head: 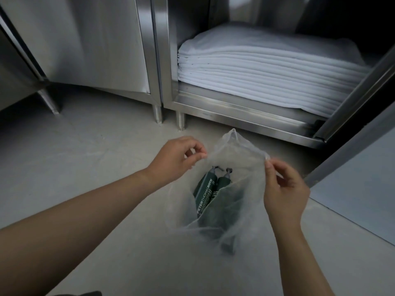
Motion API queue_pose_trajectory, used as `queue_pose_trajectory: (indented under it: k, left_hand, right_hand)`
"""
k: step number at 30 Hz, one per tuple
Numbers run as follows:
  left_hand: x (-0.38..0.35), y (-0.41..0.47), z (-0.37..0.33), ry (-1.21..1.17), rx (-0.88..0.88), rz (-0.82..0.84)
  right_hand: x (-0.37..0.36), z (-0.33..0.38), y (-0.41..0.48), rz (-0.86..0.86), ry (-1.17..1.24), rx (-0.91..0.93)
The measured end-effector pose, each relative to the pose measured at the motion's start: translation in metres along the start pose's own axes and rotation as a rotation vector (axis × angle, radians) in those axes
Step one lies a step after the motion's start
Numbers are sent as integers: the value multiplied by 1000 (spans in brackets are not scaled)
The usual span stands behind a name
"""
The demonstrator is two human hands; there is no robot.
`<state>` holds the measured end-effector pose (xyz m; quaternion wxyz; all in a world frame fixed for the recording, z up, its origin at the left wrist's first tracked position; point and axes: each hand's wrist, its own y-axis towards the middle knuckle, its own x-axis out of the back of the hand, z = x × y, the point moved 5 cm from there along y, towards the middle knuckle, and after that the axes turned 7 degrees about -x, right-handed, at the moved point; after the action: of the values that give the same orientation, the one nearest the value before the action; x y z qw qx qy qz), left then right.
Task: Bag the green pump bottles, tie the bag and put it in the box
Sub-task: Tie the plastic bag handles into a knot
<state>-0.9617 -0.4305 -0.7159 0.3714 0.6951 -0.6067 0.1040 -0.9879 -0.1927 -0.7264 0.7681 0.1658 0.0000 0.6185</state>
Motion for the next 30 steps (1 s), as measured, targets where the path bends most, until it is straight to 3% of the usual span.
queue_pose_trajectory:
  k: [5, 13, 18, 30]
  left_hand:
    - [-10, -12, 9, 16, 31, 62]
    - [-18, -24, 5, -36, 58, 93]
    - [-13, -25, 6, -66, 117, 80]
    - [-18, -26, 9, -173, 174, 64]
  right_hand:
    - [-10, -13, -6, 107, -37, -80]
    - [-35, -6, -21, 212, -30, 2]
    - [-52, -13, -26, 304, -50, -96]
    - [-66, -16, -30, 373, 17, -180]
